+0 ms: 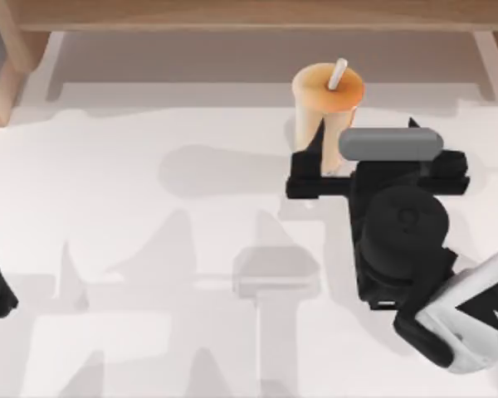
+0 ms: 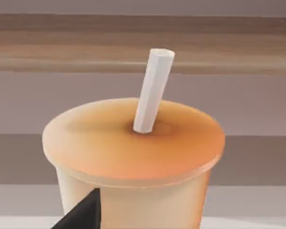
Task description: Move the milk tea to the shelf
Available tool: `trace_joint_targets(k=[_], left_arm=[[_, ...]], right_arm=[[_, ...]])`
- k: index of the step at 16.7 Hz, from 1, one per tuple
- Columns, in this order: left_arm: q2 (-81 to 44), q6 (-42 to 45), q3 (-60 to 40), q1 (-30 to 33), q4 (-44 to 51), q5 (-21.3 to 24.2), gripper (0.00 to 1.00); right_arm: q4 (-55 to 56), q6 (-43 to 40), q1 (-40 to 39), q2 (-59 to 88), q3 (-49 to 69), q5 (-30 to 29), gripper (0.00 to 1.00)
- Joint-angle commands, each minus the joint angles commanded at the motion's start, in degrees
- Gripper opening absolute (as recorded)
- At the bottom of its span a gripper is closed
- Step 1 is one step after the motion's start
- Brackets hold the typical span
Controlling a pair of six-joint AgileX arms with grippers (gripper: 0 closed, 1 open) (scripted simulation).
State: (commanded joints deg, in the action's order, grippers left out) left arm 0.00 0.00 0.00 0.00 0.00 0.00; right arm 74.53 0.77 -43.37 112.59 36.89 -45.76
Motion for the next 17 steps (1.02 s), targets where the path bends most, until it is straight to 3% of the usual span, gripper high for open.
trace_joint_targets(k=[7, 13, 17], left_arm=[[0.0, 0.0, 0.0, 0.0, 0.0, 0.0, 1.0], [0.0, 0.0, 0.0, 0.0, 0.0, 0.0, 1.0], [0.0, 0.0, 0.0, 0.0, 0.0, 0.0, 1.0]], right_arm=[[8.8, -0.3, -5.3, 12.7, 4.3, -5.2, 1.0], [8.1, -0.3, -4.5, 12.9, 5.0, -4.5, 1.0], [4.4, -0.4, -0.5, 15.6, 11.8, -0.4, 1.0]])
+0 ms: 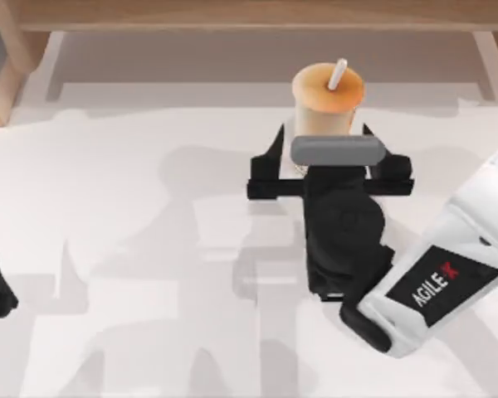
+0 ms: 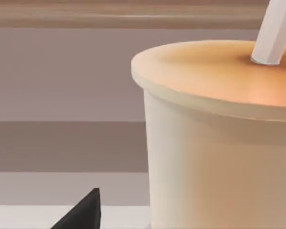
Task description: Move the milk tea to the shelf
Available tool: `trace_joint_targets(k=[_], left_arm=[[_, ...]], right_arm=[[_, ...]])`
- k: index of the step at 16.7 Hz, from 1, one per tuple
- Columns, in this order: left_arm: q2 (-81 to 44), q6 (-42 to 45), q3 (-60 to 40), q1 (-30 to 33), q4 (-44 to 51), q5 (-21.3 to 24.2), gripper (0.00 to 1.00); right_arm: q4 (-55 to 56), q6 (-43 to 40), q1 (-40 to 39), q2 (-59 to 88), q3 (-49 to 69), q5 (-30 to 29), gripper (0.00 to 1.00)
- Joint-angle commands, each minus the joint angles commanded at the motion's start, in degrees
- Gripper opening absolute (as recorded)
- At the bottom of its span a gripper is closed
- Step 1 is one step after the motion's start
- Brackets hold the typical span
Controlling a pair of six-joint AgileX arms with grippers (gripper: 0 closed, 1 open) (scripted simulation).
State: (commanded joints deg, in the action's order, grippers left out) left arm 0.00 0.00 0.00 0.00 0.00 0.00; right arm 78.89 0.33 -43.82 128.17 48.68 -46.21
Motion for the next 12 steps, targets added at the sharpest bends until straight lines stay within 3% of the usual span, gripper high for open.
trace_joint_targets(k=[4, 8, 12], left_arm=[[0.0, 0.0, 0.0, 0.0, 0.0, 0.0, 1.0], [0.0, 0.0, 0.0, 0.0, 0.0, 0.0, 1.0], [0.0, 0.0, 0.0, 0.0, 0.0, 0.0, 1.0]], right_arm=[[-3.9, -0.1, 4.1, 2.6, 6.6, 4.0, 1.0], [-4.2, -0.1, 4.4, 2.8, 7.1, 4.4, 1.0], [-4.2, -0.1, 4.4, 2.8, 7.1, 4.4, 0.7]])
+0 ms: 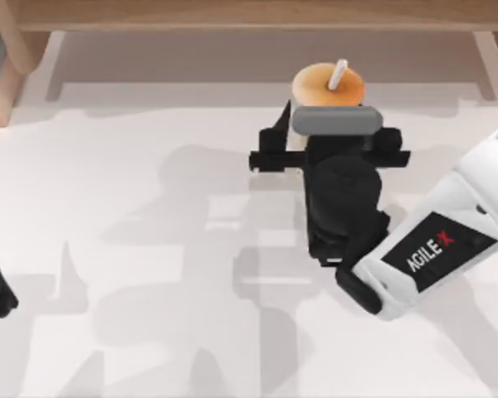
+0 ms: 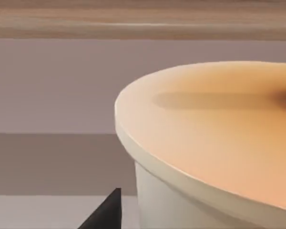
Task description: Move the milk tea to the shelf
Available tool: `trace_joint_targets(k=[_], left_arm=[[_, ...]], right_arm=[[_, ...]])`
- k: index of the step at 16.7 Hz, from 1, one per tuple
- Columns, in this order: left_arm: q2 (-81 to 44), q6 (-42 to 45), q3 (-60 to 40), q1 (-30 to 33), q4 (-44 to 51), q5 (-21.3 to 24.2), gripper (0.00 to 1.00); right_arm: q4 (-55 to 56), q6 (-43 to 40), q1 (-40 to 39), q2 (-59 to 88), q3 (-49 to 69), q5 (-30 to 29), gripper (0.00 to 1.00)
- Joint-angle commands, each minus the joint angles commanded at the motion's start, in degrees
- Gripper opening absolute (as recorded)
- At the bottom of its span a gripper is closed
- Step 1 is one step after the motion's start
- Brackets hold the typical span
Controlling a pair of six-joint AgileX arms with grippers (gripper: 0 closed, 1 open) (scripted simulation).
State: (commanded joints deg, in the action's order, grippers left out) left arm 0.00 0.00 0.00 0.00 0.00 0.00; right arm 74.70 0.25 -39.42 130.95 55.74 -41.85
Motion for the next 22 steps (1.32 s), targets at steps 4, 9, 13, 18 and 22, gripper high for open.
trace_joint_targets(k=[4, 9, 13, 18, 22], left_arm=[[0.0, 0.0, 0.0, 0.0, 0.0, 0.0, 1.0], [0.0, 0.0, 0.0, 0.0, 0.0, 0.0, 1.0], [0.0, 0.0, 0.0, 0.0, 0.0, 0.0, 1.0], [0.0, 0.0, 0.0, 0.0, 0.0, 0.0, 1.0], [0.0, 0.0, 0.0, 0.0, 0.0, 0.0, 1.0]], right_arm=[[0.0, 0.0, 0.0, 0.0, 0.0, 0.0, 0.4], [0.0, 0.0, 0.0, 0.0, 0.0, 0.0, 0.02], [0.0, 0.0, 0.0, 0.0, 0.0, 0.0, 0.0], [0.0, 0.1, -0.1, -0.1, 0.0, 0.0, 0.0], [-1.6, 0.1, -0.1, -1.7, -0.2, 0.0, 0.0]])
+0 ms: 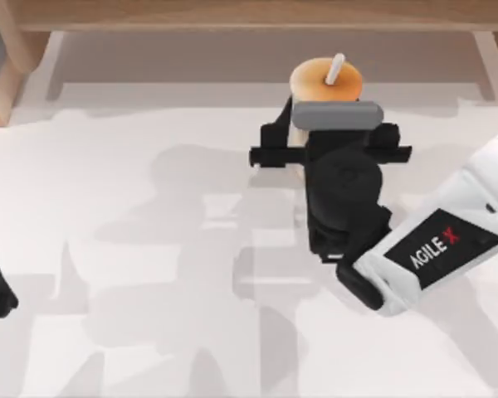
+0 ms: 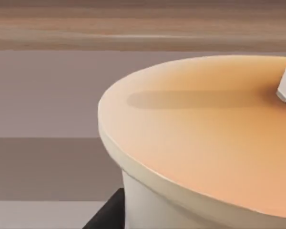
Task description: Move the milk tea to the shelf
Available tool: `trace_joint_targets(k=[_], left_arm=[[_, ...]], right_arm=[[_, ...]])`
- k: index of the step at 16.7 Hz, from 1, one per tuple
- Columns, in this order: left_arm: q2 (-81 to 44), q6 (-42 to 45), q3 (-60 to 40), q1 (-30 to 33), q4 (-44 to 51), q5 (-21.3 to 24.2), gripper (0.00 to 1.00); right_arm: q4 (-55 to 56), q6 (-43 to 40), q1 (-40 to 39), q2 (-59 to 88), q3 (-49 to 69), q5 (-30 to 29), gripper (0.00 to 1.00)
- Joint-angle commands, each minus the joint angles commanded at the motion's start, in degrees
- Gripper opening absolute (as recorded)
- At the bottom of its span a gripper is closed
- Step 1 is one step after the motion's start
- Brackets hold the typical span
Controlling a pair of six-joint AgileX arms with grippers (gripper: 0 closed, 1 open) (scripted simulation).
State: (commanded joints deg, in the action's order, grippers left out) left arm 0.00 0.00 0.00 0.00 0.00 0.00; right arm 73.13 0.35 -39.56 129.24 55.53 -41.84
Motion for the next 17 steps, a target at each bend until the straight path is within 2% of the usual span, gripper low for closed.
trace_joint_targets(k=[10, 17], left_arm=[[0.0, 0.0, 0.0, 0.0, 0.0, 0.0, 1.0], [0.0, 0.0, 0.0, 0.0, 0.0, 0.0, 1.0]], right_arm=[[-1.2, -0.6, -0.4, -4.7, 2.2, -1.7, 0.0], [-13.4, -2.4, 0.4, -12.9, 6.9, -3.4, 0.0]])
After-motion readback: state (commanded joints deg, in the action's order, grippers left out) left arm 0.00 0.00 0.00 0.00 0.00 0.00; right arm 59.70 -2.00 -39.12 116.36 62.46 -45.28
